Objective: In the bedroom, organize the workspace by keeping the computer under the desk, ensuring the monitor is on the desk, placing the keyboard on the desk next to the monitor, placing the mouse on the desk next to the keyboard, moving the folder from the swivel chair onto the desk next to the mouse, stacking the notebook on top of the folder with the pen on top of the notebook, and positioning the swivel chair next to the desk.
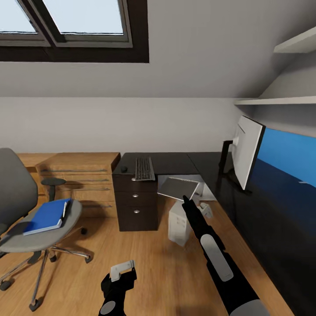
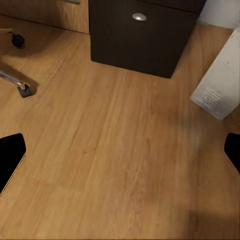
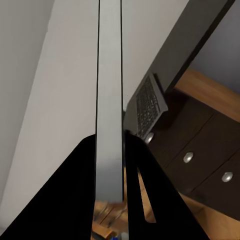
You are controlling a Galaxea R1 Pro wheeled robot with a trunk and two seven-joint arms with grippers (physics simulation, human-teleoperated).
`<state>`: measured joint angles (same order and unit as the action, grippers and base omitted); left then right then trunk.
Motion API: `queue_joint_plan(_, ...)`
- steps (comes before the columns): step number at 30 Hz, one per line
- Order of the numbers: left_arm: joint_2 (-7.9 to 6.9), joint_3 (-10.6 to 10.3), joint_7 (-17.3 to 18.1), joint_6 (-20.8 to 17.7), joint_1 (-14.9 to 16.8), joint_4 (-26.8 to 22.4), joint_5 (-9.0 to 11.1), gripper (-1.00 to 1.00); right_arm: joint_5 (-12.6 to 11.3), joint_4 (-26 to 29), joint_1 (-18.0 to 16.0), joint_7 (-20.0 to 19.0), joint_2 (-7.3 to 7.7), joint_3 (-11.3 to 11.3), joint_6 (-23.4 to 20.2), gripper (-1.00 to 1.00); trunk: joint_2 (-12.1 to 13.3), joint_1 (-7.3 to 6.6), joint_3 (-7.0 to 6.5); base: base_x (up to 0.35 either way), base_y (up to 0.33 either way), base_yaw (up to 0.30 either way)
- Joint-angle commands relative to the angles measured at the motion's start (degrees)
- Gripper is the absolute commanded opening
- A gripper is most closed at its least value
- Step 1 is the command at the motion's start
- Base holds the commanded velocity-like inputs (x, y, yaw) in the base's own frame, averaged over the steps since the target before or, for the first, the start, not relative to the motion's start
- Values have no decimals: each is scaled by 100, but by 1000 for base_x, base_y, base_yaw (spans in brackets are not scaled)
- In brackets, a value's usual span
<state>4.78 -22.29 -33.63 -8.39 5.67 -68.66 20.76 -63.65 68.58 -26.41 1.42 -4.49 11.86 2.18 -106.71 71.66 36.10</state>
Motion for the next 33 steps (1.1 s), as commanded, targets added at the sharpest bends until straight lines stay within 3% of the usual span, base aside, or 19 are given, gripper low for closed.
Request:
queue_joint_plan(1,-3,-12,-38,-23,4,-7,24,100,-68,5,-4,-2,4,10,25,-100,-3,3,6,313,198,0)
queue_joint_plan(14,-3,-12,-30,-23,4,-7,24,100,-106,30,7,-15,12,-30,44,-100,-3,3,6,315,164,0)
queue_joint_plan(18,-2,-12,-30,-23,4,-7,24,100,-147,148,119,-26,18,-271,45,-100,-3,3,6,327,23,0)
queue_joint_plan(23,-3,-12,-30,-23,4,-7,24,100,-428,194,149,-22,19,-542,36,-100,-3,3,6,328,4,0)
queue_joint_plan(28,-3,-12,-30,-23,4,-7,24,100,-792,188,153,-18,30,-668,30,-100,-3,3,6,328,1,0)
queue_joint_plan(33,-8,-12,-45,1,4,-20,20,100,-893,82,154,-9,28,-716,18,-100,-3,3,6,329,14,0)
